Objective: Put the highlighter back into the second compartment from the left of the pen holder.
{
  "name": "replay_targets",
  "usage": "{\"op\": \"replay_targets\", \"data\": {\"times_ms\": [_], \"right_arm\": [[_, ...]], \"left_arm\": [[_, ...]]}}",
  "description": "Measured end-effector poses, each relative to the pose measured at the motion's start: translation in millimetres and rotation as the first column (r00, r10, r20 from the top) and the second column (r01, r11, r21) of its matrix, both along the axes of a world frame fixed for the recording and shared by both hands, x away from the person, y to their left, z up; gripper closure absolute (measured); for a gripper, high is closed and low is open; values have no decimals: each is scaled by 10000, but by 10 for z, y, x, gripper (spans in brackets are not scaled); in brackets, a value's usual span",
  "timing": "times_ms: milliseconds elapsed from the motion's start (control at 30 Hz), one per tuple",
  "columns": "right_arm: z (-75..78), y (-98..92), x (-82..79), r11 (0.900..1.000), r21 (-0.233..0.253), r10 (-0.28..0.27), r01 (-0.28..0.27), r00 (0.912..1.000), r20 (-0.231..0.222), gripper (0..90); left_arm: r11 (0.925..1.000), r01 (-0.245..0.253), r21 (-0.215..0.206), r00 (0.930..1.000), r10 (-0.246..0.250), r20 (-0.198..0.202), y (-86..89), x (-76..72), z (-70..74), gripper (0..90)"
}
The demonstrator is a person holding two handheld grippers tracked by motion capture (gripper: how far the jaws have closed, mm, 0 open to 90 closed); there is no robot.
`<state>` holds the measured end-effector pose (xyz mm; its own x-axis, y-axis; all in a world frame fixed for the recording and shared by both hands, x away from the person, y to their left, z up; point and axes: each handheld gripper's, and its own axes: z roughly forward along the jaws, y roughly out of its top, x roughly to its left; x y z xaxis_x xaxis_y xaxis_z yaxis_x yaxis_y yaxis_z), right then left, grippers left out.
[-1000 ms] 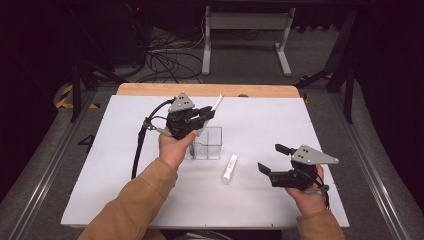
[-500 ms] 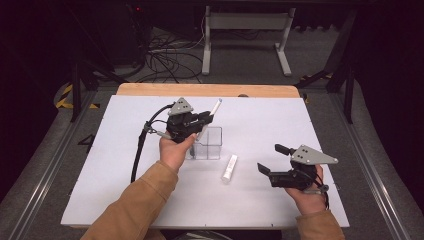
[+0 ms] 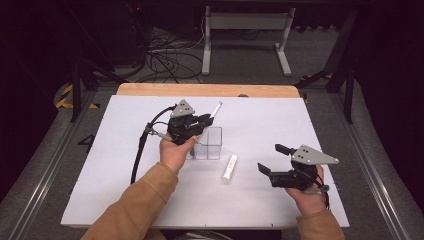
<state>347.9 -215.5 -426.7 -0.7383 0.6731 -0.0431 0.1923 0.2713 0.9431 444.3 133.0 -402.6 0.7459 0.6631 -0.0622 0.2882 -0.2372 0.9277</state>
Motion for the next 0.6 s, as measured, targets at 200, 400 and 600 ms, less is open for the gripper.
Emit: {"op": "replay_targets", "data": {"times_ms": [200, 400, 600], "right_arm": [[-4, -2, 2, 10000, -22, -23, 23, 10000, 3, 132], [-1, -13, -5, 9999, 77, -132, 132, 9999, 23, 115], [3, -9, -6, 9996, 167, -203, 209, 9992, -332, 97]], "left_arm": [[9991, -391, -153, 9984, 397, 407, 10, -79, 86, 491], [9994, -355, 61, 9961, 349, 816, 89, -274, 226, 328], [10000, -22, -58, 9949, 27, 1011, 221, -453, 340, 240]]}}
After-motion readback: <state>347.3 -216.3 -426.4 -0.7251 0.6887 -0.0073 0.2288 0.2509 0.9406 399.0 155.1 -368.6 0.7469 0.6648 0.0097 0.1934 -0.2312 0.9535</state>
